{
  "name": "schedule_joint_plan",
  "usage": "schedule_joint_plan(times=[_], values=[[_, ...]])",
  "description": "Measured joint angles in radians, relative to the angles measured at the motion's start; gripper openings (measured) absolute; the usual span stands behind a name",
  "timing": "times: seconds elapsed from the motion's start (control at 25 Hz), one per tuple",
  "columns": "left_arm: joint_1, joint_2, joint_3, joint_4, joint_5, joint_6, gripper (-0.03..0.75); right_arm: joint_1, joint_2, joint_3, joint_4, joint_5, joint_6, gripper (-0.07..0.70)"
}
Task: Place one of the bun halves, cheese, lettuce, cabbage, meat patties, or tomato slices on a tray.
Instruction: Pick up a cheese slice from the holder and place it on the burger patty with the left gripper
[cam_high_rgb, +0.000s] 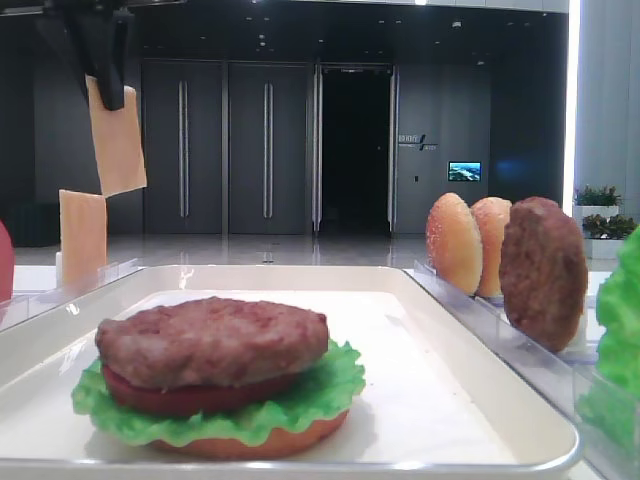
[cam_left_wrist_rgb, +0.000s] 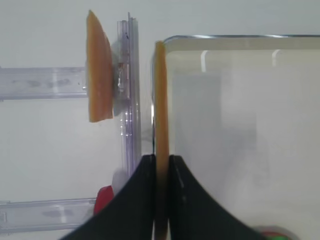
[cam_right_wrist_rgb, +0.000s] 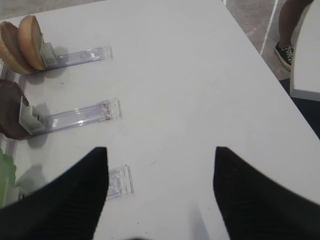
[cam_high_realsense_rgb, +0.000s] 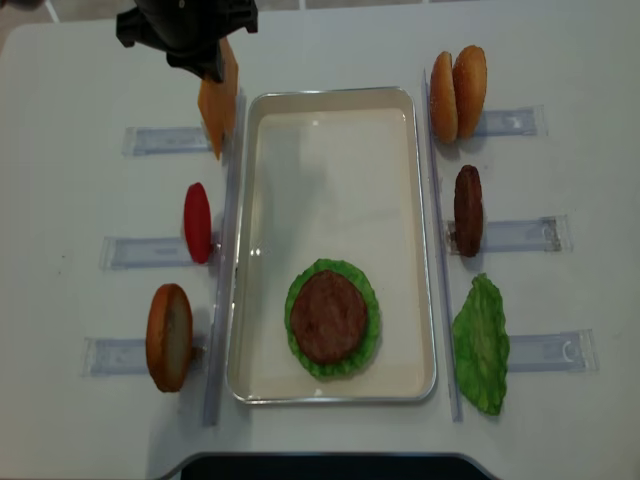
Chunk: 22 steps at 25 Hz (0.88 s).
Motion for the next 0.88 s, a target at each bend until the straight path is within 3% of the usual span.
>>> schedule_joint_plan(times=[0.4, 0.88], values=[[-0.067, -0.074, 0.061, -0.008, -0.007, 0.0, 0.035, 0.0, 0.0, 0.0, 0.0, 0.0, 0.0, 0.461], [-0.069, -0.232, 0.316, -0.111, -0.153, 0.0, 0.035, 0.0, 0.0, 0.0, 0.0, 0.0, 0.0, 0.461]])
